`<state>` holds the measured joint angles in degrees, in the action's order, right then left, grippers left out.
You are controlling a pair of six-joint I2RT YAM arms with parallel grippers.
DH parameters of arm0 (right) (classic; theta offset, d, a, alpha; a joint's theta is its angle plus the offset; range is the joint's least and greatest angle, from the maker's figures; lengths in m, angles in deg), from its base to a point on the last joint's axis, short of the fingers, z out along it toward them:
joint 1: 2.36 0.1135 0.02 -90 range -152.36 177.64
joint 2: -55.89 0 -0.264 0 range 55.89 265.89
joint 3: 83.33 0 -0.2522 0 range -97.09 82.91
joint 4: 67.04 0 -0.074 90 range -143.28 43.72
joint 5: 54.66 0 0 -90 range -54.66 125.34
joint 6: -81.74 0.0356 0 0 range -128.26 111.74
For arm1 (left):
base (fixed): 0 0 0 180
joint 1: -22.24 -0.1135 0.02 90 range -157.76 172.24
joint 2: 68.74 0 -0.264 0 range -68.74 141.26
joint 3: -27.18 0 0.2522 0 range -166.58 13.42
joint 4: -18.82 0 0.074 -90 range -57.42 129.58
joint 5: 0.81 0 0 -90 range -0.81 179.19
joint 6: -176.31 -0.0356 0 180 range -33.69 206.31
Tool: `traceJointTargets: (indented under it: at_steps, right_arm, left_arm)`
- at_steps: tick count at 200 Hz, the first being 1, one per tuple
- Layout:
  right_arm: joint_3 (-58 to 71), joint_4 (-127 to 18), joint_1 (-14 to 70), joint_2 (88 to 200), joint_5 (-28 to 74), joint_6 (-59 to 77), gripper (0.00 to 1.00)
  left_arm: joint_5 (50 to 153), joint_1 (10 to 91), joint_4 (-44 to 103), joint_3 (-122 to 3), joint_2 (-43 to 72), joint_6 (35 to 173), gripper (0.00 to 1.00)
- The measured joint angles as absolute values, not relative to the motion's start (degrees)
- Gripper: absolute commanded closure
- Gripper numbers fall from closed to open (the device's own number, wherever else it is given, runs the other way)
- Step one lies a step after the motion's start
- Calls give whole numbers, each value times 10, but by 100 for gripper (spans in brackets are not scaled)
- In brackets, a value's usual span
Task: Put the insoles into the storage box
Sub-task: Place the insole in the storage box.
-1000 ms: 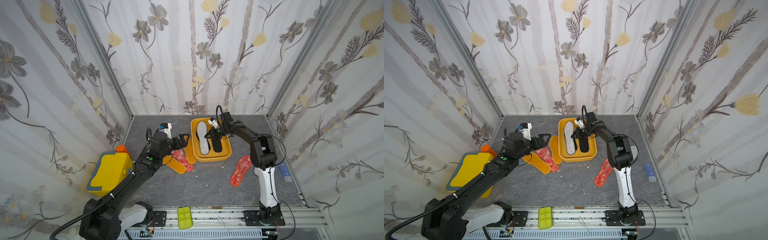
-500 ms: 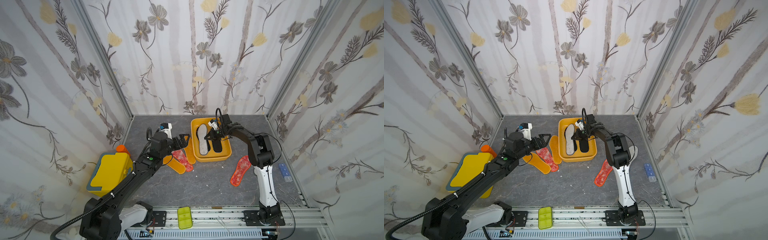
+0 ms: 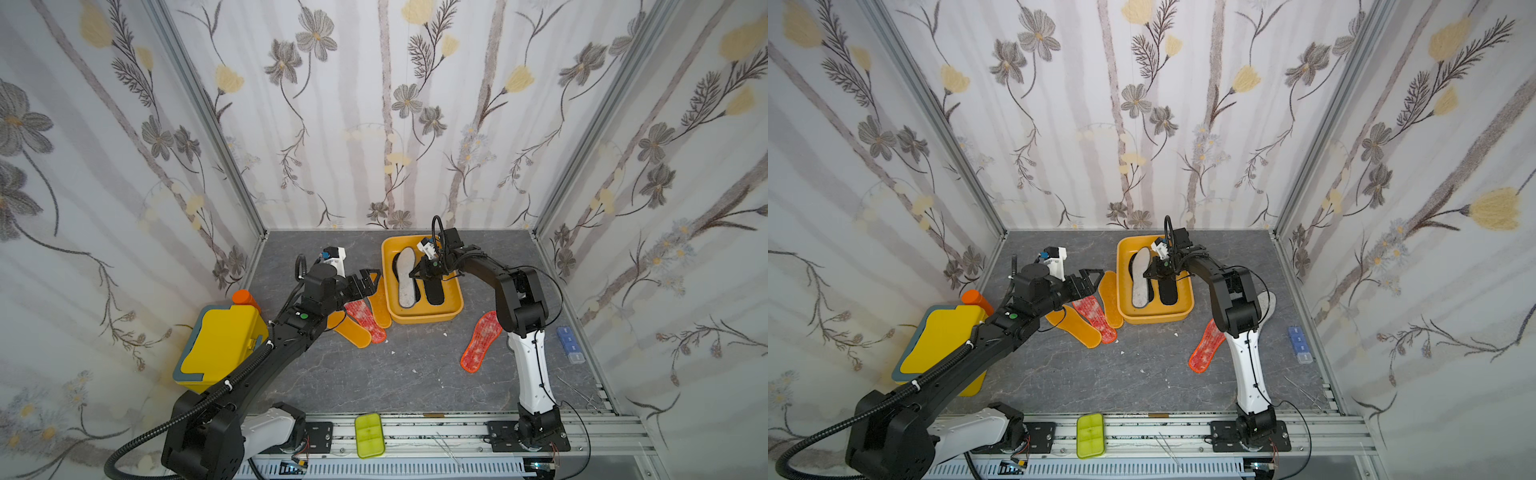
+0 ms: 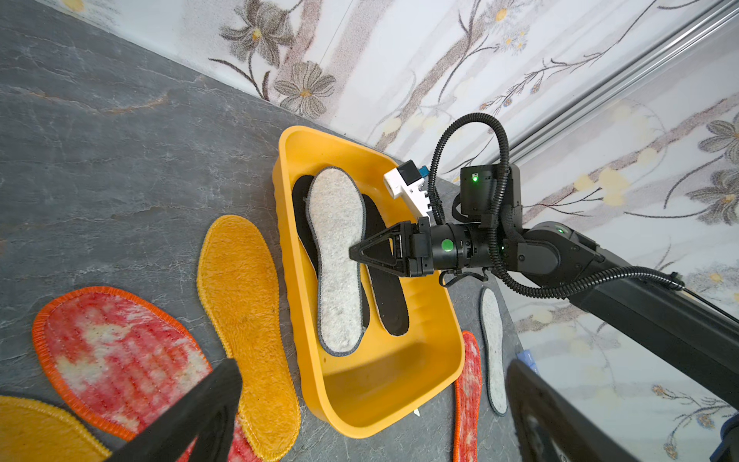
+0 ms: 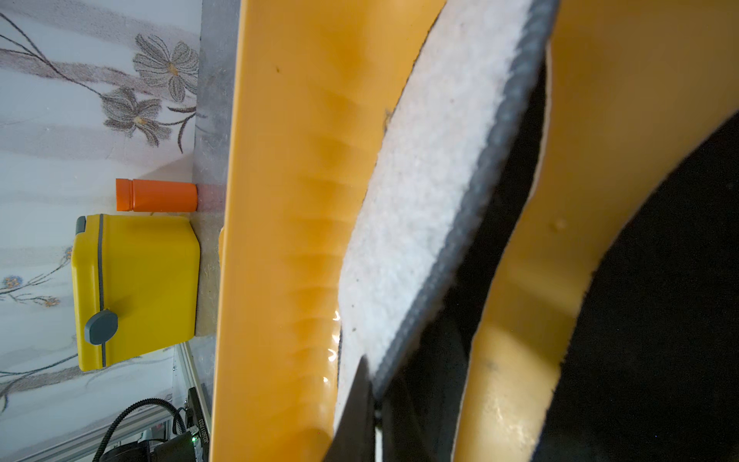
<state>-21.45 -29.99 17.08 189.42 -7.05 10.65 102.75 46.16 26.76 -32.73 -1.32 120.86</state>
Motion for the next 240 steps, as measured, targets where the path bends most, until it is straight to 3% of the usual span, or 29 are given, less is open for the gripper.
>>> traceJointTargets:
  at_steps: [79,140,240]
  right_arm:
    - [-235,-294,169,1878,-99,107,100]
    - [-318,-221,162,1918,-74,62,100]
    - [-330,-184,164,1937,-36,32,100]
  left_arm:
    - [1028,462,268,-327,-16,1210,0]
    - [1028,462,268,-327,-15,1211,0]
    - [1028,462,264,-327,-9,1212,0]
